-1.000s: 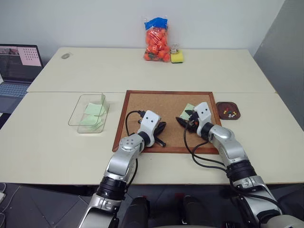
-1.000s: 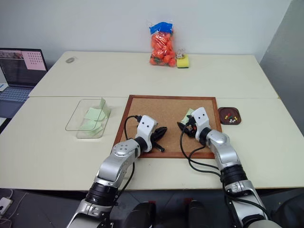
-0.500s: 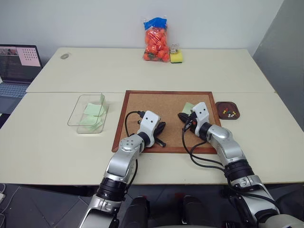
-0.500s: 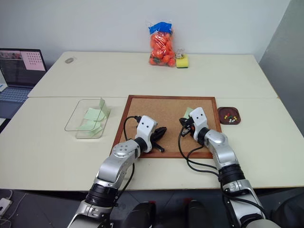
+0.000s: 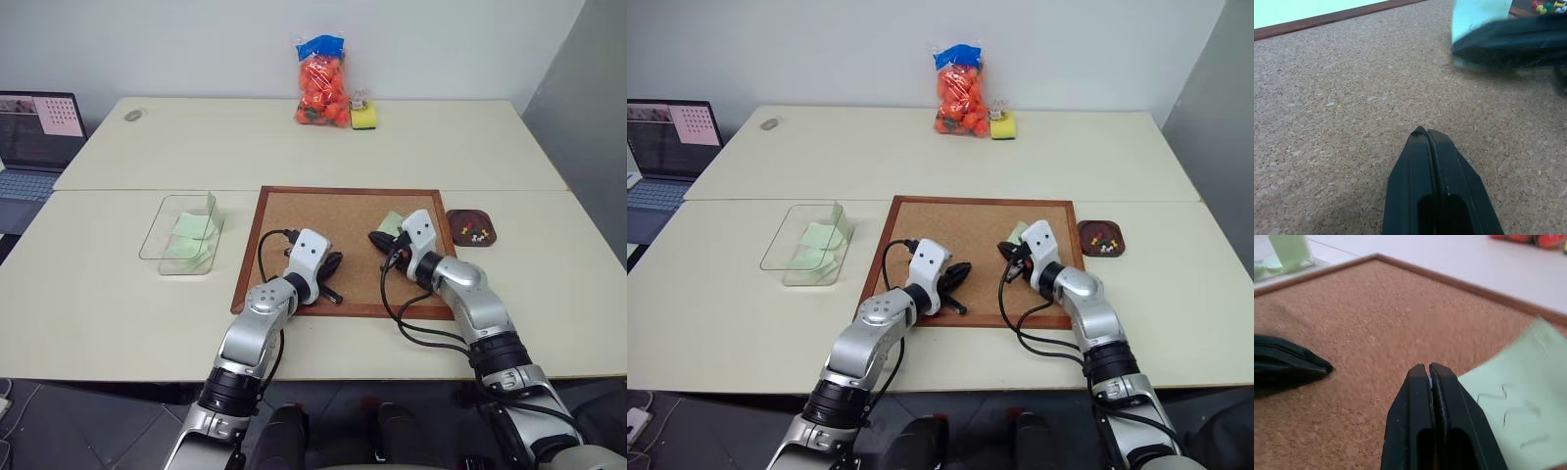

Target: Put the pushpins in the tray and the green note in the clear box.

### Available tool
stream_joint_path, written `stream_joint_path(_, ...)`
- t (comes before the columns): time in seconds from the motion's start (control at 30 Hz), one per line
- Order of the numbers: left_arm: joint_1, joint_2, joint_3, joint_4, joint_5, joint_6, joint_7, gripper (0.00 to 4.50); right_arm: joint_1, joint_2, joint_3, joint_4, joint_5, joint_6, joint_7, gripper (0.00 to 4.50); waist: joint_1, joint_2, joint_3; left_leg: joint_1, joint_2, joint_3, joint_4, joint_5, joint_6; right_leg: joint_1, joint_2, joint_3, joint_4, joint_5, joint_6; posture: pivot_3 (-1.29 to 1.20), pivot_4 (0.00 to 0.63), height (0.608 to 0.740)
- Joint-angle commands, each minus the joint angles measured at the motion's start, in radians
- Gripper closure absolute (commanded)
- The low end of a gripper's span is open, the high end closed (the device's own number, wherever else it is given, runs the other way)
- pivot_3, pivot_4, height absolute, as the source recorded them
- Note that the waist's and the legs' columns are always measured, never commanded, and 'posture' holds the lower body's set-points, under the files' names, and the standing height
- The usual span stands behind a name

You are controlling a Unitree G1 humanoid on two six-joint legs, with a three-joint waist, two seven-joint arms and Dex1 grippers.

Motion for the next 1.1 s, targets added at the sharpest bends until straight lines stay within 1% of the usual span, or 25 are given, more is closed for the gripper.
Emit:
stream_joint_path(0.03,0.017,-0.006,-0.028,0.019,0.001,0.015,-0.004,4.50,-0.017,-0.007,-0.028,-0.085,0.027,-0.026,0.007,4.46,0.000,0.000,0.000,0.000,0.000,0.000,0.000,0.000,0.000,0.000,0.000,0.000,0.000,0.000,0.000,0.00,0.150,0.740)
stream_joint_path(0.2,0.010,-0.009,-0.029,0.027,0.002,0.012,-0.006,4.50,-0.011,-0.027,-0.013,-0.134,0.013,-0.031,0.026,4.46,0.000,0.000,0.000,0.000,0.000,0.000,0.000,0.000,0.000,0.000,0.000,0.000,0.000,0.000,0.000,0.00,0.150,0.740)
stream_joint_path(0.33,-0.003,-0.018,0.008,0.025,-0.028,0.009,-0.008,4.50,0.004,-0.089,0.025,-0.167,-0.004,-0.050,0.110,4.46,0.001,0.000,0.000,0.000,0.000,0.000,0.000,0.000,0.000,0.000,0.000,0.000,0.000,0.000,0.000,0.00,0.150,0.740)
stream_joint_path(0.4,-0.015,-0.029,0.063,0.007,-0.087,0.017,-0.022,4.50,0.005,-0.128,0.038,-0.171,-0.009,-0.062,0.157,4.46,0.001,0.000,0.000,0.000,0.000,0.000,0.000,0.000,0.000,0.000,0.000,0.000,0.000,0.000,0.000,0.00,0.150,0.740)
stream_joint_path(0.47,-0.029,-0.032,0.122,-0.026,-0.174,0.059,-0.058,4.10,-0.003,-0.158,0.038,-0.156,-0.007,-0.072,0.193,4.50,0.001,0.000,0.000,-0.001,0.000,0.000,0.000,0.000,0.000,0.000,0.000,-0.001,0.000,0.000,0.001,0.00,0.150,0.740)
stream_joint_path(0.53,-0.041,-0.021,0.164,-0.064,-0.251,0.107,-0.103,4.02,-0.019,-0.175,0.028,-0.129,-0.001,-0.077,0.205,4.50,-0.003,-0.001,0.001,-0.001,0.000,0.000,0.000,0.000,0.000,0.000,0.000,-0.001,0.000,0.000,0.001,0.00,0.150,0.740)
stream_joint_path(0.57,-0.044,-0.011,0.175,-0.084,-0.281,0.125,-0.122,3.61,-0.029,-0.177,0.020,-0.116,0.002,-0.076,0.202,4.50,-0.004,-0.001,0.001,-0.001,0.000,0.000,0.000,0.000,0.000,-0.001,0.000,-0.001,0.000,0.000,0.001,0.00,0.150,0.740)
stream_joint_path(0.6,-0.045,-0.002,0.178,-0.101,-0.300,0.138,-0.136,3.54,-0.039,-0.176,0.011,-0.107,0.008,-0.072,0.197,4.50,-0.006,-0.001,0.001,-0.001,0.000,0.000,0.000,0.000,0.000,-0.001,0.000,-0.001,0.000,0.000,0.000,0.00,0.150,0.740)
stream_joint_path(0.63,-0.042,0.009,0.174,-0.118,-0.310,0.147,-0.147,3.31,-0.050,-0.170,0.000,-0.098,0.014,-0.065,0.186,4.50,-0.010,-0.002,0.001,-0.001,0.001,-0.001,0.000,0.000,0.000,-0.001,0.001,-0.001,0.000,0.000,0.000,0.00,0.150,0.740)
stream_joint_path(0.67,-0.038,0.017,0.169,-0.131,-0.314,0.154,-0.152,3.19,-0.058,-0.164,-0.008,-0.093,0.018,-0.061,0.174,4.50,-0.012,-0.002,0.001,-0.001,0.001,-0.001,0.000,0.000,0.000,-0.001,0.001,-0.001,0.000,0.000,0.000,0.00,0.150,0.740)
stream_joint_path(0.9,0.028,0.002,0.128,-0.220,-0.372,0.171,-0.155,1.51,-0.099,-0.105,-0.061,-0.095,0.038,-0.016,0.064,4.50,-0.015,-0.002,0.001,-0.001,0.001,0.000,0.000,0.000,0.000,-0.001,0.000,0.000,0.000,0.001,-0.002,0.00,0.150,0.740)
stream_joint_path(1.0,0.031,-0.003,0.115,-0.220,-0.363,0.154,-0.146,0.90,-0.101,-0.092,-0.074,-0.113,0.052,0.013,0.043,4.50,-0.014,-0.002,0.001,-0.001,0.000,0.000,0.000,0.000,0.000,-0.001,0.000,0.000,0.000,0.002,-0.003,0.00,0.150,0.740)
stream_joint_path(1.03,0.028,-0.005,0.114,-0.217,-0.362,0.148,-0.144,0.80,-0.100,-0.089,-0.076,-0.119,0.055,0.021,0.040,4.50,-0.014,-0.002,0.001,-0.001,0.000,0.000,0.000,0.000,0.000,-0.001,0.000,0.000,0.000,0.002,-0.003,0.00,0.150,0.740)
stream_joint_path(1.1,0.015,-0.020,0.118,-0.206,-0.363,0.133,-0.134,0.32,-0.092,-0.080,-0.079,-0.148,0.070,0.050,0.033,4.50,-0.014,-0.002,0.001,-0.001,0.000,0.000,0.000,0.000,0.000,-0.001,0.000,0.000,0.000,0.002,-0.003,0.00,0.150,0.740)
